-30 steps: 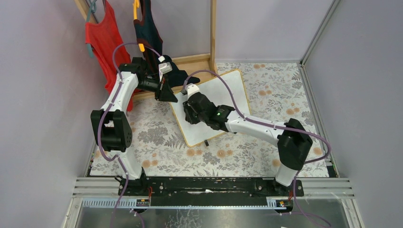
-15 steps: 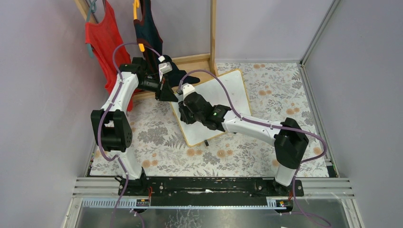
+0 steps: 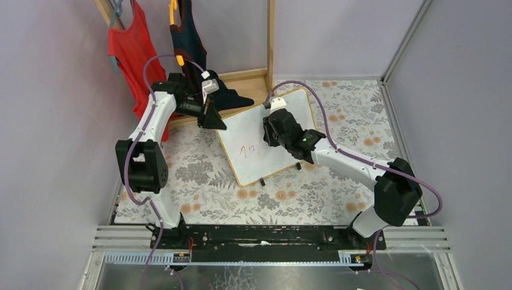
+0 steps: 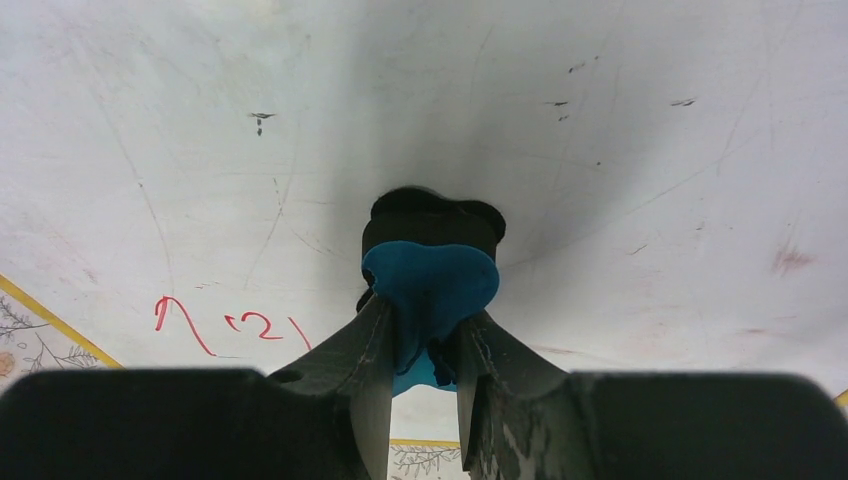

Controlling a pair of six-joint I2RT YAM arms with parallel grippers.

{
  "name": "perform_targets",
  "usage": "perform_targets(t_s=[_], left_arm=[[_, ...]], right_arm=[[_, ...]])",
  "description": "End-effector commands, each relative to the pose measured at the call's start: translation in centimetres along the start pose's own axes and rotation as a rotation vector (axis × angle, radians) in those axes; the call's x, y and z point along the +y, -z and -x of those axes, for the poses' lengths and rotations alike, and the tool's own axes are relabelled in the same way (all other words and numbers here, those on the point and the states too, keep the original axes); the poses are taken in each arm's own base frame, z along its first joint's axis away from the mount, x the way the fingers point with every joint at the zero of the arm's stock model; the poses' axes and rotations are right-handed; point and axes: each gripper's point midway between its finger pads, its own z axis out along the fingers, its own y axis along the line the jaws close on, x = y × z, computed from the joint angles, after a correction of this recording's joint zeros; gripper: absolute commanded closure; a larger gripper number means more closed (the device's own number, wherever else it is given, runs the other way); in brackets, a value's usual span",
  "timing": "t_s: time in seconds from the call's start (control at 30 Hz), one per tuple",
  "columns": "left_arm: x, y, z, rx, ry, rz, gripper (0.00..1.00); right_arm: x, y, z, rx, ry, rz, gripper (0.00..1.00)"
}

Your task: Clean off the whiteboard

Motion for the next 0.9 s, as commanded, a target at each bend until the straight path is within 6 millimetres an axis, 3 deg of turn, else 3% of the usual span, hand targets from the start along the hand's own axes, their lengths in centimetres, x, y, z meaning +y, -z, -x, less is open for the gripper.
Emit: perform_targets(t_s=[0.0,0.13,0.33,0.53,0.7,0.77,0.87], left_arm=[[-0.1,-0.8,-1.1,0.058,-0.064,0.0,1.0],[-0.1,-0.9,-1.1,0.058,-0.059,0.0,1.0],[0.0,-0.8,-1.1,0.06,-0.057,0.002,1.0],[-0.1,-0.9,-1.2,0.058,-0.056,-0.003,1.0],[0.0,-1.1,-1.4,0.059,-0.054,-0.005,1.0],[0.0,-1.1,-1.4,0.057,-0.052,-0.003,1.0],[0.0,-1.1,-1.4,0.057,-0.049,-0.003,1.0]], right_arm=[[0.0,0.0,0.1,-0.02,-0.01,0.011,1.0],[3.2,-0.7,-0.6,-0.012,0.005,0.075,1.0],[10.0,-1.5,-2.2,0.016,0.045,0.179,1.0],[13.6,-1.5,-2.4,0.018,0.042,0.247,1.0],[13.6,-1.3,-2.1,0.006,0.045,0.252,1.0],[12.6,-1.4,-2.1,0.013,0.055,0.22,1.0],[9.5,-1.9,-3.0,0.046,0.047,0.146,1.0]])
